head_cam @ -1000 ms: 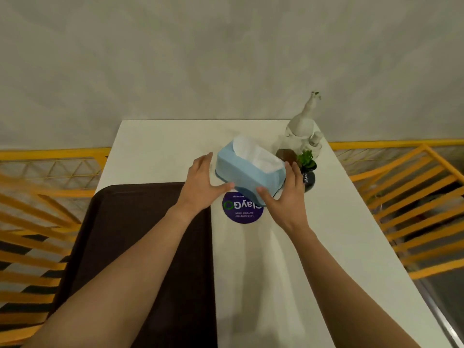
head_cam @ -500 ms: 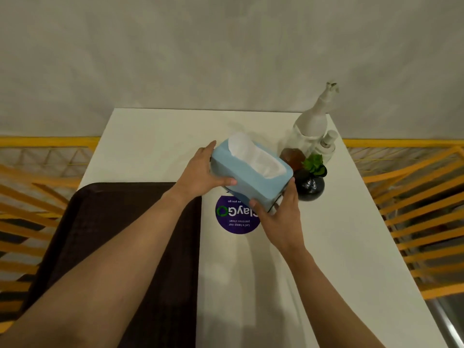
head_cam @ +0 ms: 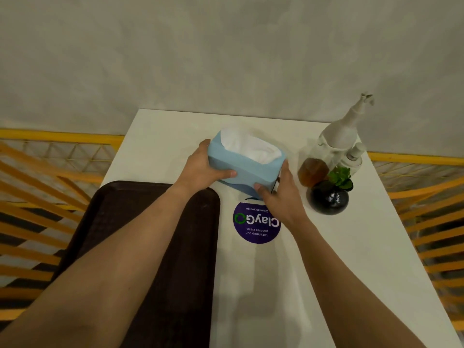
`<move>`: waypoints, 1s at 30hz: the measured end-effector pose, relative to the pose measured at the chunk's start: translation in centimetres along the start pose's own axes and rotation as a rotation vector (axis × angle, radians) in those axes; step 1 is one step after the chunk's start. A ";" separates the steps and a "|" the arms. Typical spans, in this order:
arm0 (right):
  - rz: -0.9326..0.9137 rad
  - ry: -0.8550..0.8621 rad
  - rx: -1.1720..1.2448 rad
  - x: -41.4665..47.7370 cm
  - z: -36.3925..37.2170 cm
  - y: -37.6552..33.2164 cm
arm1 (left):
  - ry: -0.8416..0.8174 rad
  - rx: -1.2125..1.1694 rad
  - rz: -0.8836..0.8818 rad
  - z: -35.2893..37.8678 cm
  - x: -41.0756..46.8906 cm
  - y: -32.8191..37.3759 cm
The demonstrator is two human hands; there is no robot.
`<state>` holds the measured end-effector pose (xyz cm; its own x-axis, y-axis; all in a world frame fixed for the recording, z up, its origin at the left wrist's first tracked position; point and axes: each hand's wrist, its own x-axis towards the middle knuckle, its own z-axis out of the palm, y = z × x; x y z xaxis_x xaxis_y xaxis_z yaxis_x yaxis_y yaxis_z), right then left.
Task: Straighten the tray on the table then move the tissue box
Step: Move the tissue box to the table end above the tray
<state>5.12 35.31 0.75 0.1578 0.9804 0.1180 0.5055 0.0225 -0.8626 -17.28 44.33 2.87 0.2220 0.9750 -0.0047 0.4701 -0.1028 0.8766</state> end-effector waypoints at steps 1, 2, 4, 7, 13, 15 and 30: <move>-0.005 -0.029 -0.008 0.7 0.3 -0.3 | 0.019 0.013 0.007 -0.5 0.1 -0.2; -0.010 -0.057 -0.007 1.3 0.7 -0.6 | 0.040 0.023 0.013 -1.0 0.1 -0.6; -0.019 -0.106 0.011 2.6 1.6 -1.2 | 0.082 0.031 0.019 -2.2 0.2 -1.3; -0.047 -0.167 0.022 4.4 3.6 -2.2 | 0.133 0.040 0.002 -4.3 0.3 -2.5; -0.062 -0.259 0.025 6.0 8.3 -4.9 | 0.201 0.043 -0.034 -9.2 -0.6 -5.1; -0.067 -0.285 0.009 6.3 9.8 -6.2 | 0.224 0.031 -0.041 -10.9 -0.9 -6.0; -0.020 -0.203 -0.069 6.8 18.8 -10.3 | 0.203 0.029 -0.068 -20.4 -1.0 -13.0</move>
<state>-14.97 45.47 1.13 -0.0234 0.9993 0.0277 0.5645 0.0361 -0.8247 -41.07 48.67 1.30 0.0134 0.9993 0.0362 0.5034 -0.0380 0.8632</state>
